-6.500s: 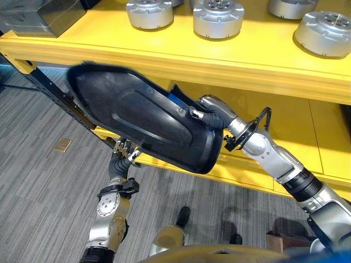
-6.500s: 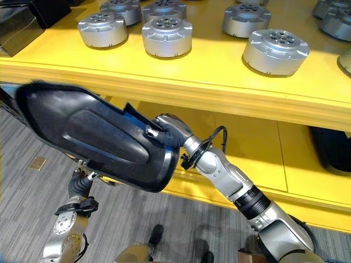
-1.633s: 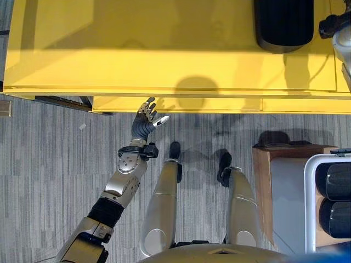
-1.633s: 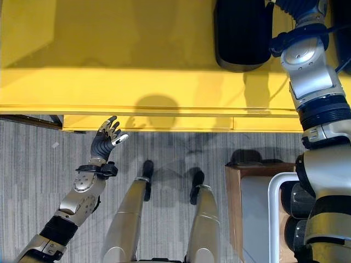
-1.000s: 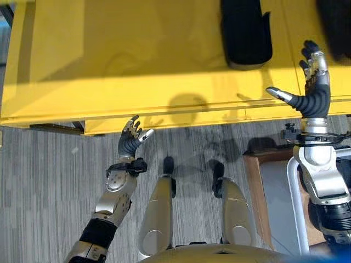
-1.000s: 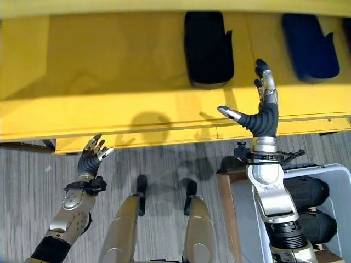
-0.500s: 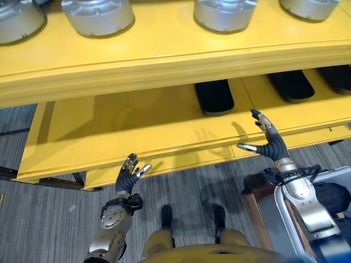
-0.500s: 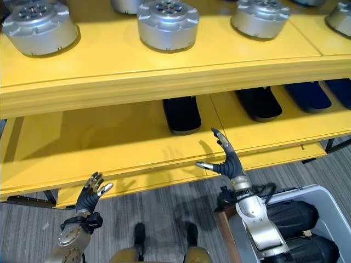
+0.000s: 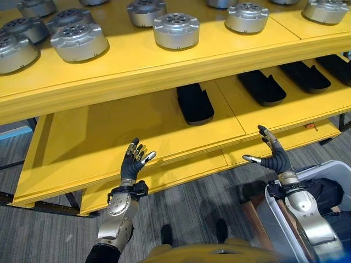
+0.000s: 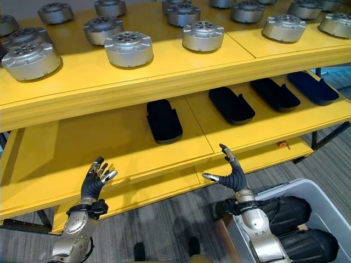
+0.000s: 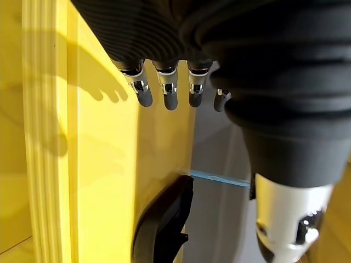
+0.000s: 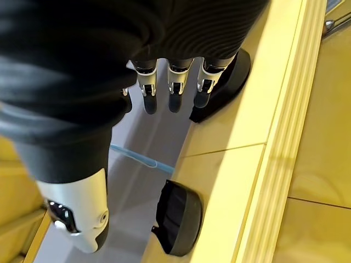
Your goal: Move parts from the plastic box to the shelf.
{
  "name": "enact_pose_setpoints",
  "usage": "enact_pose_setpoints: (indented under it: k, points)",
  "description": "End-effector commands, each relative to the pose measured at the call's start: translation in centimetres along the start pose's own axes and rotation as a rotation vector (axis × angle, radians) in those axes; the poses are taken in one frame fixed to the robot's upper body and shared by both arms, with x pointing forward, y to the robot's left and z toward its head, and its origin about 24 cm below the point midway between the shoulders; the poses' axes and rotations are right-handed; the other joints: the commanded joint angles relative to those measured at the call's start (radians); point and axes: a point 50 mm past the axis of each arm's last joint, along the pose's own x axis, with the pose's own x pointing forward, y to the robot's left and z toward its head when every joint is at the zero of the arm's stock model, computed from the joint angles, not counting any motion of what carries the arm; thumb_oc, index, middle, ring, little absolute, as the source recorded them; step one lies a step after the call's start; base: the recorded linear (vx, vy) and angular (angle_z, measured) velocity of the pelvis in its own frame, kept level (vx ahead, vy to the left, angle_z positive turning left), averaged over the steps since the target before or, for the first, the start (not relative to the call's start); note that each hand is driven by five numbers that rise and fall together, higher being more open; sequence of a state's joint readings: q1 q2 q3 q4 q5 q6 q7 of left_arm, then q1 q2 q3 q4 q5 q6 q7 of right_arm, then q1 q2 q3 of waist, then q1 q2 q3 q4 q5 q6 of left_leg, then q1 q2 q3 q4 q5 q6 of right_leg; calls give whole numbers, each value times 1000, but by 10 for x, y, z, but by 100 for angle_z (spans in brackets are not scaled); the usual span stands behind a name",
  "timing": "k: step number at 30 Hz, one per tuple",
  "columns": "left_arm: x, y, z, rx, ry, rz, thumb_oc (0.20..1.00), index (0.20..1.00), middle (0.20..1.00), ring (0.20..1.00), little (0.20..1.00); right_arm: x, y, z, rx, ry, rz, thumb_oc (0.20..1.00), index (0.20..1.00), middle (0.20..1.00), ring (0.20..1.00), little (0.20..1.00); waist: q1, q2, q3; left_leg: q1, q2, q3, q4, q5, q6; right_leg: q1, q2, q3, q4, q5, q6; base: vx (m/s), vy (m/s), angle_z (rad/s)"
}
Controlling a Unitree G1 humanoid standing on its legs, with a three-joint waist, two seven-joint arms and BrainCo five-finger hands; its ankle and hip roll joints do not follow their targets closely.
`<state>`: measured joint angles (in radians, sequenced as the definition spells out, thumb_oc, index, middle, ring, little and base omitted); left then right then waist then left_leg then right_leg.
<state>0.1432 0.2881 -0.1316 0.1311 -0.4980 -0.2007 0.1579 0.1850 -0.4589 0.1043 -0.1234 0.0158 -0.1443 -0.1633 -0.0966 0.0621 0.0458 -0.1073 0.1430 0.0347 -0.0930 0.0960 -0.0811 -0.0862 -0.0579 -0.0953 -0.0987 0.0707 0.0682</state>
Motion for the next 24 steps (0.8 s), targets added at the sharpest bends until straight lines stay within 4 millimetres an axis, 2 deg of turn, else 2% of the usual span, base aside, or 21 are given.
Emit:
enact_pose_setpoints:
  k: [1, 5, 7, 9, 10, 12, 13, 14, 15, 18, 19, 20, 22, 24]
  points:
    - [17, -4, 24, 39, -120, -43, 1000, 1000, 1000, 1000, 1000, 14, -17, 29, 3, -162, -103, 1000, 1000, 1000, 1000, 1000, -4, -16, 25, -41, 48, -46, 6, 79, -60, 17, 13, 4, 13, -57, 8, -19, -59, 10]
    - [17, -5, 23, 32, -118, -35, 1000, 1000, 1000, 1000, 1000, 15, -20, 31, -11, -177, -120, 1000, 1000, 1000, 1000, 1000, -6, -4, 40, -54, 52, -53, 6, 99, -66, 5, 28, 5, 29, -66, -7, -17, -103, 8]
    - [19, -6, 24, 31, -124, -31, 1000, 1000, 1000, 1000, 1000, 15, -21, 32, -9, -186, -121, 1000, 1000, 1000, 1000, 1000, -6, -1, 66, -66, 58, -38, 6, 133, -68, -4, 34, -5, 36, -72, -20, -48, -140, 6]
    - [23, -10, 26, 23, -134, -39, 1000, 1000, 1000, 1000, 1000, 16, -24, 36, -27, -203, -133, 1000, 1000, 1000, 1000, 1000, -17, -5, 91, -88, 45, 30, 12, 145, -52, -6, 25, -30, 36, -73, -21, -51, -88, 13]
    - [23, -10, 26, 22, -135, -39, 1000, 1000, 1000, 1000, 1000, 16, -24, 36, -27, -203, -134, 1000, 1000, 1000, 1000, 1000, -18, -6, 91, -89, 43, 30, 12, 146, -51, -7, 24, -30, 36, -73, -21, -37, -80, 32]
    - [26, -15, 28, 41, -141, -60, 1000, 1000, 1000, 1000, 1000, 16, -27, 36, -45, -202, -143, 1000, 1000, 1000, 1000, 1000, -37, -15, 103, -108, 16, 153, 39, 126, -23, -7, 10, -60, 32, -69, -19, -19, -106, 44]
    - [26, -15, 29, 49, -148, -70, 1000, 1000, 1000, 1000, 1000, 15, -27, 34, -67, -191, -126, 1000, 1000, 1000, 1000, 1000, -32, -22, 99, -110, -52, 138, 66, 62, 5, -6, 7, -64, 17, -60, -12, 11, -82, 57]
    - [26, -15, 29, 49, -148, -70, 1000, 1000, 1000, 1000, 1000, 15, -27, 34, -67, -191, -126, 1000, 1000, 1000, 1000, 1000, -32, -23, 98, -112, -52, 138, 71, 58, 6, -6, 5, -64, 17, -60, -12, 103, -42, 42]
    - [23, -14, 30, 67, -155, -75, 1000, 1000, 1000, 1000, 1000, 16, -25, 30, -68, -175, -111, 1000, 1000, 1000, 1000, 1000, -8, -34, 90, -122, -151, 32, 109, -13, 43, -14, 3, -36, 17, -51, -10, 135, 17, 18]
    - [20, -14, 31, 79, -156, -88, 1000, 1000, 1000, 1000, 1000, 16, -20, 26, -33, -158, -97, 1000, 1000, 1000, 1000, 1000, 20, -44, 87, -109, -237, -88, 119, -56, 75, -9, 18, 14, 28, -57, -13, 166, 43, -82]
    - [18, -13, 31, 74, -157, -86, 1000, 1000, 1000, 1000, 1000, 18, -18, 26, -13, -159, -92, 1000, 1000, 1000, 1000, 1000, 31, -48, 85, -114, -263, -136, 115, -53, 83, -16, 22, 32, 35, -53, -11, 119, 77, -81]
    - [17, -13, 31, 66, -155, -86, 1000, 1000, 1000, 1000, 1000, 18, -16, 27, 5, -165, -85, 1000, 1000, 1000, 1000, 1000, 33, -47, 85, -112, -265, -151, 96, -43, 86, -22, 26, 45, 42, -54, -7, 98, 103, -52]
    - [16, -12, 29, 66, -148, -89, 1000, 1000, 1000, 1000, 1000, 19, -15, 29, 8, -175, -74, 1000, 1000, 1000, 1000, 1000, 26, -42, 81, -91, -245, -124, 61, -35, 88, -20, 30, 51, 47, -60, -3, 79, 108, -30]
    - [16, -10, 30, 63, -150, -89, 1000, 1000, 1000, 1000, 1000, 23, -9, 32, 16, -189, -53, 1000, 1000, 1000, 1000, 1000, 34, -56, 68, -69, -243, -135, 29, -25, 100, -26, 27, 78, 48, -52, 4, 89, 144, -10]
